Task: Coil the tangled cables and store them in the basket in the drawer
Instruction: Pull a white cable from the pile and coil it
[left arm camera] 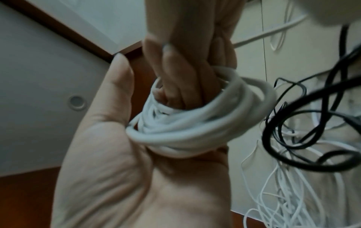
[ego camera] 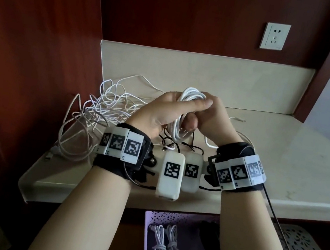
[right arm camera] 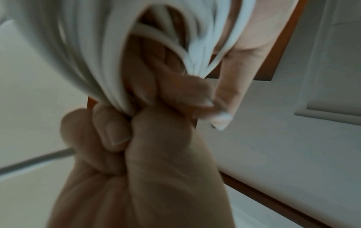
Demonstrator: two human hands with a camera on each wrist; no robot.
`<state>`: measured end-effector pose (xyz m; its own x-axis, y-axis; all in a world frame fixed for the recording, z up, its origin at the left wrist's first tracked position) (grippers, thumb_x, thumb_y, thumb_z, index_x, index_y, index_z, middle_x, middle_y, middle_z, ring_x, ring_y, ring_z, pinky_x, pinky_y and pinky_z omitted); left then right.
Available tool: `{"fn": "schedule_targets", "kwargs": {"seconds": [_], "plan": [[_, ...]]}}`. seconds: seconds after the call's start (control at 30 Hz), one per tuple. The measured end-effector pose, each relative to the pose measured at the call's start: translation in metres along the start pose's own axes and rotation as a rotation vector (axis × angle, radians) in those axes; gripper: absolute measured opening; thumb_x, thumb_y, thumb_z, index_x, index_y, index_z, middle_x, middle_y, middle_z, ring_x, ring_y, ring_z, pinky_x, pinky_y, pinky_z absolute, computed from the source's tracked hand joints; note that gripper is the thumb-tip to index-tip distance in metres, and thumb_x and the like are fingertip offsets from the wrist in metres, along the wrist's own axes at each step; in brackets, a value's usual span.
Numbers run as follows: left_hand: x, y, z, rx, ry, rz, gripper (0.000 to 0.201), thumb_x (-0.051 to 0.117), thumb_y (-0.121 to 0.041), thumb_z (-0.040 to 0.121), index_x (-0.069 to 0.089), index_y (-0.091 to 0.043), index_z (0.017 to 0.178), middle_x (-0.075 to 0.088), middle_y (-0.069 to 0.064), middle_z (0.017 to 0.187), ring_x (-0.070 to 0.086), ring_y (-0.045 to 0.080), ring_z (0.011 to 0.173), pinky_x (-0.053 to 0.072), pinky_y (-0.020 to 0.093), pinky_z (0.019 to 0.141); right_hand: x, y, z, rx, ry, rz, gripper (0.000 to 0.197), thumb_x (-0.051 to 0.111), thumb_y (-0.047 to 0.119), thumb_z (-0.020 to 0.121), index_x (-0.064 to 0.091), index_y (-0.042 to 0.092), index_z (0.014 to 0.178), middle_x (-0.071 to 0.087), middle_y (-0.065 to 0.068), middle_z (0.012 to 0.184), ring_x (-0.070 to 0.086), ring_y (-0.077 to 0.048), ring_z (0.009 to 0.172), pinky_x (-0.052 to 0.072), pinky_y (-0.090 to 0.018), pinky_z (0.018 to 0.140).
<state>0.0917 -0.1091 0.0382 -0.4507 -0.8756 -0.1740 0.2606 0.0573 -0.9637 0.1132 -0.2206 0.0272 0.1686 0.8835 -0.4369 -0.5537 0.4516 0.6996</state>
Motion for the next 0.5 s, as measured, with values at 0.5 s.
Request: {"fn": "schedule_targets", "kwargs": {"seconds": [0.5], "plan": [[-0.038,0.003,0.002,-0.103,0.030,-0.602,0.056,0.033,-0.064,0.093,0.040,-0.014,0.066,0.024,-0.012,0.030,0.020,0.004,0.022,0.016,0.014,0.029,-0.038,-0.010,-0.007,-0.025,-0.308,0.093,0.011,0.060,0.013,0.092,0.070,0.014,0.087,0.058,0.018,0.057,0.042,0.001,0.052,0.032,-0.011,0.052]]}}
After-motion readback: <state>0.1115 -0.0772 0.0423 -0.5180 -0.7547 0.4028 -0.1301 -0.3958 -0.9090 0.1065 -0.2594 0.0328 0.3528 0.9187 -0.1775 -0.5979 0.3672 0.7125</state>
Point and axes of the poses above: each hand's wrist, its own z-axis towards the middle knuckle, its own x-axis out of the palm, y = z × x, the point moved 4 cm from there along z, towards the middle knuckle
